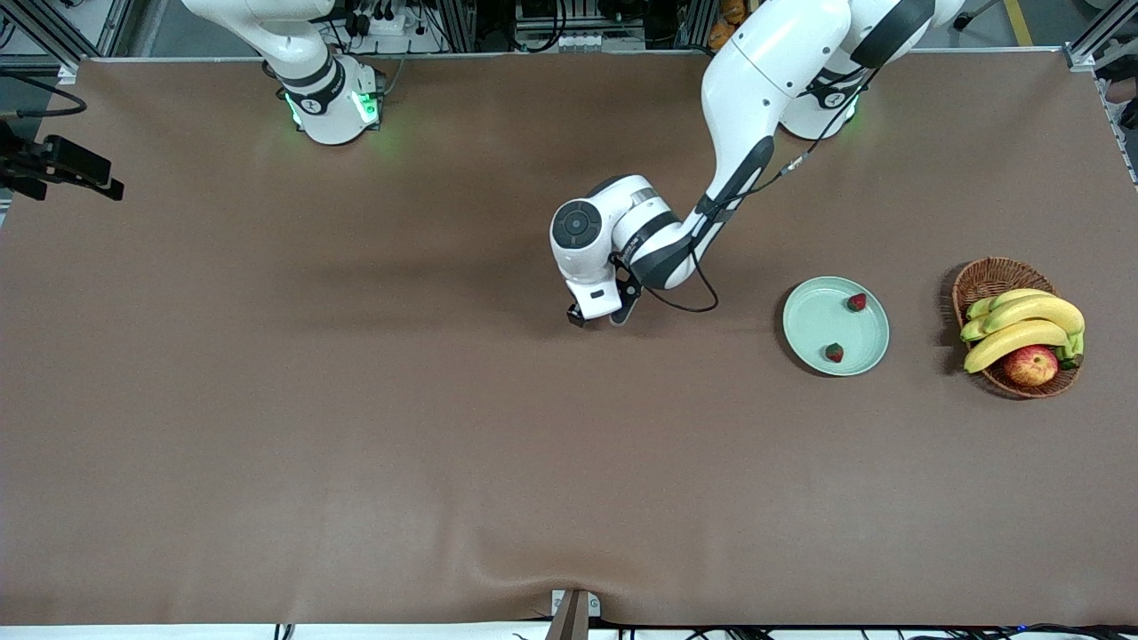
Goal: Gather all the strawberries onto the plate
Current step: 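Carry the last strawberry to the plate and release it with the left gripper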
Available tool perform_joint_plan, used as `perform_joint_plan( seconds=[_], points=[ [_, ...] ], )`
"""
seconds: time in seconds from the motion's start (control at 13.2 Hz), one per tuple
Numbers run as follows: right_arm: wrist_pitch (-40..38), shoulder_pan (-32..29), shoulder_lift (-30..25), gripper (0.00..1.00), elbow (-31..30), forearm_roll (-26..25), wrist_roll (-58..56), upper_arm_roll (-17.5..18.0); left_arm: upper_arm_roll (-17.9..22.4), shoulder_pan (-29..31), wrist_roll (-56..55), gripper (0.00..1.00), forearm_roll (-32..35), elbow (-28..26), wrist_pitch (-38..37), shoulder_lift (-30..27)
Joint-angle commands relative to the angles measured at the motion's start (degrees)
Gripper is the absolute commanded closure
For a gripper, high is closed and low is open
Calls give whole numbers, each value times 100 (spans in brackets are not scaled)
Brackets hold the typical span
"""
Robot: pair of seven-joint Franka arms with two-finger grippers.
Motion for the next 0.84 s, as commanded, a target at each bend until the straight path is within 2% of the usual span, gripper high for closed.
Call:
perform_joint_plan(
  seconds=[0.0,0.08,0.23,0.46,0.76],
  points=[
    [-21,-30,61,0,288,-57,-121,25,48,23,-141,24,131,-12,-70,-18],
    [-3,-64,61,0,289,-48,-113,8,48,40,-141,37,131,-12,-70,-18],
    [119,-83,87,0,297,-30,-112,-10,48,49,-106,100,131,5,-71,-36],
    [217,-39,87,0,297,-13,-86,-1,39,163,419,100,139,49,-88,-132],
    [217,-74,96,0,289,-13,-104,-1,-22,584,1500,100,60,102,-702,-536]
  ],
)
